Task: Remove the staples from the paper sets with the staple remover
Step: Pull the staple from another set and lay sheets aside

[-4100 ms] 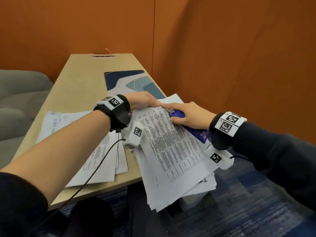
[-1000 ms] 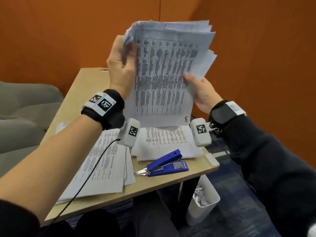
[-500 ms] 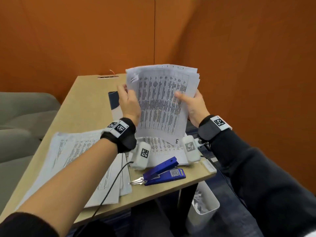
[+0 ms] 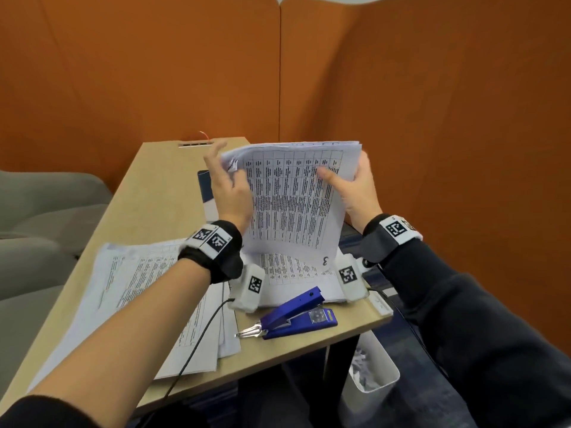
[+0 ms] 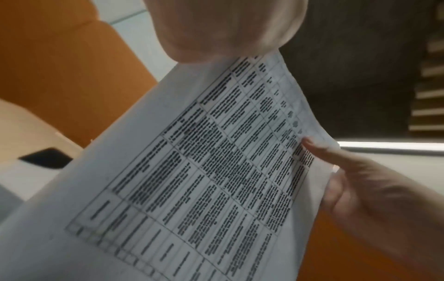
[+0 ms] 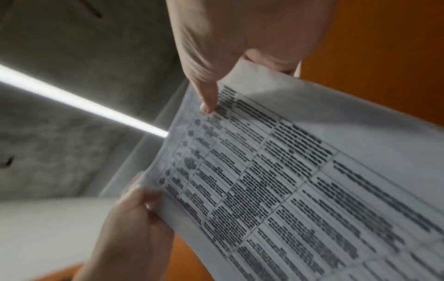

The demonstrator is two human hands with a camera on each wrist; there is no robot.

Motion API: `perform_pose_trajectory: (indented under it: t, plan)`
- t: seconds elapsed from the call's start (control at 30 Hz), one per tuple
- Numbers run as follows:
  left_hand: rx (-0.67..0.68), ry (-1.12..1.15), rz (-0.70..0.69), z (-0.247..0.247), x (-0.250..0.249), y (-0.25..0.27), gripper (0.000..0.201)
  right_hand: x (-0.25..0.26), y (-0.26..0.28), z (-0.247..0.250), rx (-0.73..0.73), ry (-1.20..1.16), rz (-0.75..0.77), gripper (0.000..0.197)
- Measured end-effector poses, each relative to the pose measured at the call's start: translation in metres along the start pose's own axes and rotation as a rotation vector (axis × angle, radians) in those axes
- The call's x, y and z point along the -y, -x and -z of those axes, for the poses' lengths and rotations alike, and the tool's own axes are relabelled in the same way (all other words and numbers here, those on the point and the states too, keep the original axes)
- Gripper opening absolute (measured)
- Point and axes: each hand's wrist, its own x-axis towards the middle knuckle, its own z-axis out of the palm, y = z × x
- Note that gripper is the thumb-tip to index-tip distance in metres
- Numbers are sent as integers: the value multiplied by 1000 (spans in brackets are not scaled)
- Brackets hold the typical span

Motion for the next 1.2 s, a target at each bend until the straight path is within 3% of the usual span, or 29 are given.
perform_pose_trajectory:
  t: [0.1,0.17,0.23,0.37,0.47,0.57,0.67,0.87,1.03,1.2]
  plan:
    - [64,-74,-221,-5,-4,-6,68,10,-5,1,-49,241,299,79]
    - [73,-135,-256,-7,-4,-7,62,14,-9,-1,-9,359,433,62]
    - [49,-153,-281,-6,-2,-11,42,12,-12,-1,-16,439,482,36]
    - [-3,-111,-186,-6,-5,-15,24,9,-16,8,-84,368,369,25]
    - [68,-10,47,-5,5,-15,28,3,-14,13,-5,13,61,41]
    - [180,-66,220,-5,17,-11,31,-12,-4,10,161,-68,-195,29]
    - [102,-76,274,-13,6,-14,37,-5,-1,2,95,6,-191,18]
    - [21,-58,137,-19,-34,-13,19,24,-13,-1,21,-29,-22,10]
    - [50,-167,447,-18,-8,19,17,-23,14,-6,47,32,-263,9]
    - [9,-82,227,-17,-11,17,10,-13,8,0,8,-79,-204,15]
